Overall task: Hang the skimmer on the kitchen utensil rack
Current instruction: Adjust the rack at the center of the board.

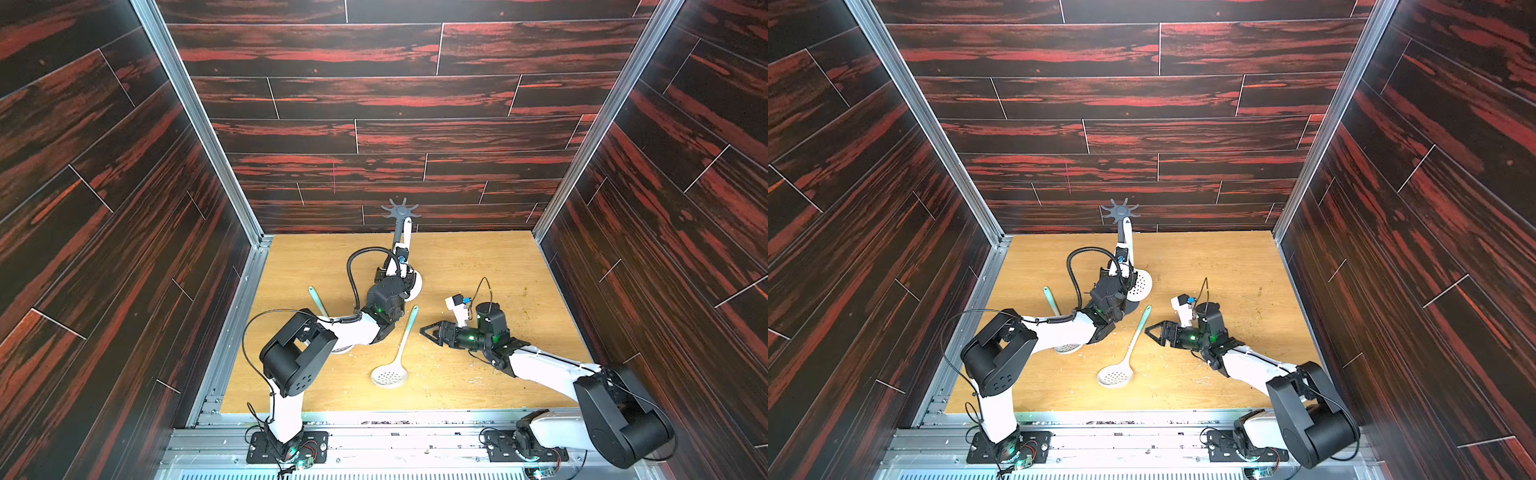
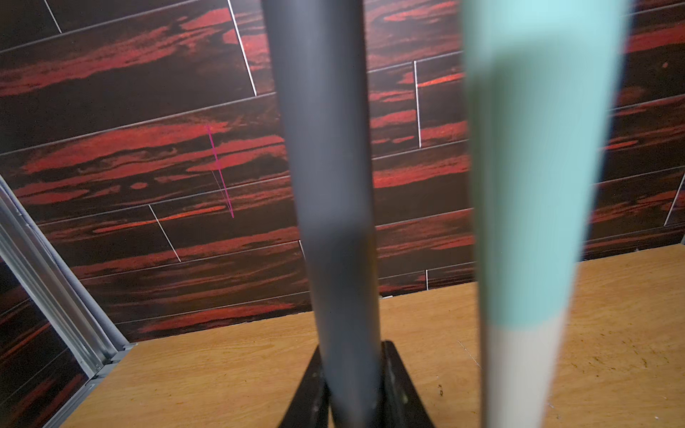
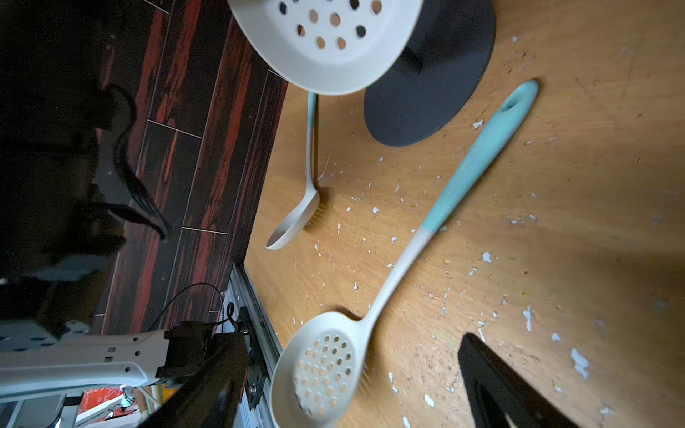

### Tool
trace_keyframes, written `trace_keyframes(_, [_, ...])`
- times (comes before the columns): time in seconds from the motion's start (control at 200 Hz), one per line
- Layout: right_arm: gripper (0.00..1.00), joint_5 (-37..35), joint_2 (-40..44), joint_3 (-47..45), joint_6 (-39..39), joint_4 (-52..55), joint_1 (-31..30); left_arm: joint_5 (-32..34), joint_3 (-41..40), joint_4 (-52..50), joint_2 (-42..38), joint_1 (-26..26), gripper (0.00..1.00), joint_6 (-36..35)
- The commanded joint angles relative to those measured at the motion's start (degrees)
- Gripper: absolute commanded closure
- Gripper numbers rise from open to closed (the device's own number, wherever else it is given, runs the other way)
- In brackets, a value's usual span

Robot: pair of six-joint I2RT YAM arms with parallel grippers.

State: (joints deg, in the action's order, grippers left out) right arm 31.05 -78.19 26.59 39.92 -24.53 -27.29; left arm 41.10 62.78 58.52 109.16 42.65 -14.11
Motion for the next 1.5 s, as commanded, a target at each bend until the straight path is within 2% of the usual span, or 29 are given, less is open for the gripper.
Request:
trace_keyframes(0.0, [0.1,-1.9,-2.7,0.9,1.6,-1.7,-2.1,4.4,0.7,-3.6,1.0,-0.9,1.0,-3.7])
trace_keyframes(0.165, [0.12,-1.5,-5.7,1.0,3.9,-5.3,-3.3,10.3,3.3,-4.6,3.1,-0.9,1.0,-2.0])
trace_keyframes(0.461, [0.12,-2.1,-5.7,1.8,3.2,-3.5,-3.8,17.8,5.7,-7.5,5.3,-0.9,1.0,4.1])
trace_keyframes(0.611, [0.12,-2.4,-6.0,2.2,3.4,-3.2,-4.0,19.5,6.0,-12.8,4.8,-0.9,1.0,9.8])
trace_keyframes(0.696, [0.12,-2.6,-6.5,2.6,3.7,-3.2,-4.1,18.0,5.3,-14.9,4.3,-0.9,1.0,11.6])
trace_keyframes(0.907, [0.12,-3.4,-8.4,3.9,4.4,-2.9,-4.8,18.9,3.6,-15.7,3.2,-0.9,0.95,11.2])
trace_keyframes(1.027, [0.12,-3.3,-9.7,4.5,4.4,-3.7,-5.3,19.6,2.2,-14.5,2.7,-0.9,0.93,6.3])
trace_keyframes(1.127, [0.12,-4.1,-10.8,5.3,4.3,-3.2,-6.1,21.2,0.6,-11.9,2.8,-0.9,0.88,2.6])
trace_keyframes(1.217, [0.13,-4.6,-12.3,5.8,5.2,-3.6,-6.4,20.8,-0.5,-14.4,2.2,-0.9,0.8,3.2])
trace_keyframes(1.343, [0.13,-5.4,-14.5,6.5,6.5,-4.1,-6.5,19.5,-2.7,-16.0,1.1,-0.9,0.54,4.4])
trace_keyframes(1.493, [0.14,-6.6,-16.7,7.7,7.5,-2.7,-6.9,19.4,-3.3,-16.7,0.6,-0.9,0.29,3.7])
